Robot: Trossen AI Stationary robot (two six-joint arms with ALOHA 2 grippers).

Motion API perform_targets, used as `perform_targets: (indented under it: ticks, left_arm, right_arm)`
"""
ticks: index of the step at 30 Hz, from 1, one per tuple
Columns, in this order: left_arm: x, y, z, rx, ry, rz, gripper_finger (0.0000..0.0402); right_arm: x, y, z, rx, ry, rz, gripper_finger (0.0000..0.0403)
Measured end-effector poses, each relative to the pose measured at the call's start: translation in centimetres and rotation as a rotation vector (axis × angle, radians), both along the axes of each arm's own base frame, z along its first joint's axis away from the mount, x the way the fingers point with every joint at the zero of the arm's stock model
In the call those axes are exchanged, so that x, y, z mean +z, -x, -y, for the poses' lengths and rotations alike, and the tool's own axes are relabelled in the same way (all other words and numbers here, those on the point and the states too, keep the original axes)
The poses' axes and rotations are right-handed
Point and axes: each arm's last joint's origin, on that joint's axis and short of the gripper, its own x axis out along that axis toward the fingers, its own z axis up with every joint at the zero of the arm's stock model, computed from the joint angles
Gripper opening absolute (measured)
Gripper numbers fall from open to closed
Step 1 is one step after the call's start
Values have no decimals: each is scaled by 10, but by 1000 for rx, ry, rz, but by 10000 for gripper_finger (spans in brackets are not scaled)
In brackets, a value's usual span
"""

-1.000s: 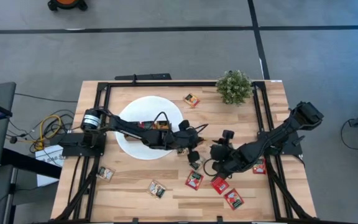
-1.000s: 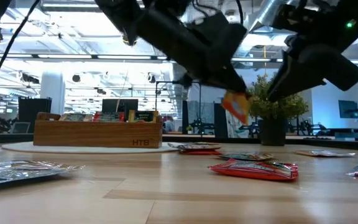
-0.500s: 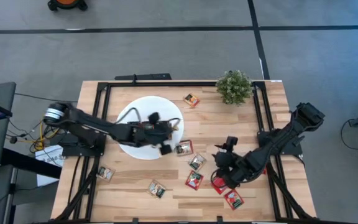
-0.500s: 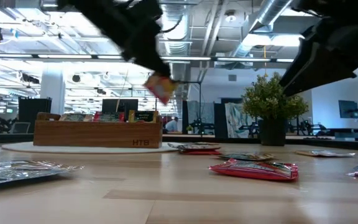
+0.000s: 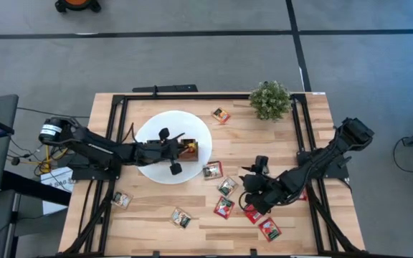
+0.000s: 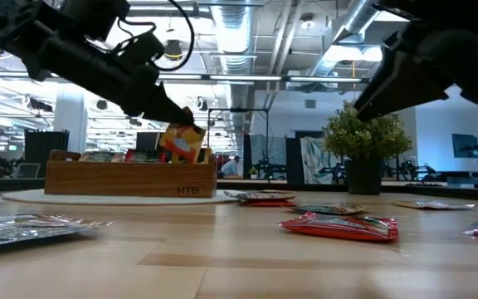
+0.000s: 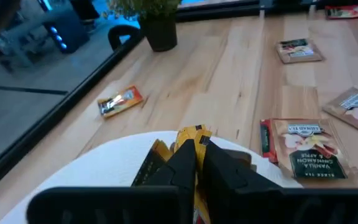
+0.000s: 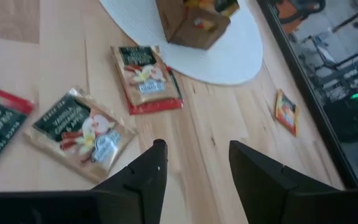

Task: Pick & Place Tea
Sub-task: Put the yellow tea bag into the right section of the wooden organizer

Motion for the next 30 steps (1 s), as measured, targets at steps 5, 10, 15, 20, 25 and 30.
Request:
perform_targets:
  ticks: [5, 10, 15, 20, 25, 30]
  left_arm:
    - [-2, -2, -9, -40, 26, -1, 50]
    - [-6, -6, -15, -34, -8, 1, 88]
    - [-6, -10, -15, -47, -76, 27, 106]
    - [3, -9, -13, -31, -146, 10, 109]
    - [2, -19, -12, -31, -68, -271, 70]
    - [8, -31, -4, -55, -41, -416, 8]
  right_arm:
    - [3, -7, 1, 28, 5, 24, 166]
    - [3, -8, 0, 40, -9, 18, 164]
    - [2, -8, 0, 42, -12, 13, 165]
    - [2, -8, 0, 43, -12, 12, 166]
    - [2, -8, 0, 42, -12, 13, 163]
    - [2, -8, 0, 42, -14, 17, 161]
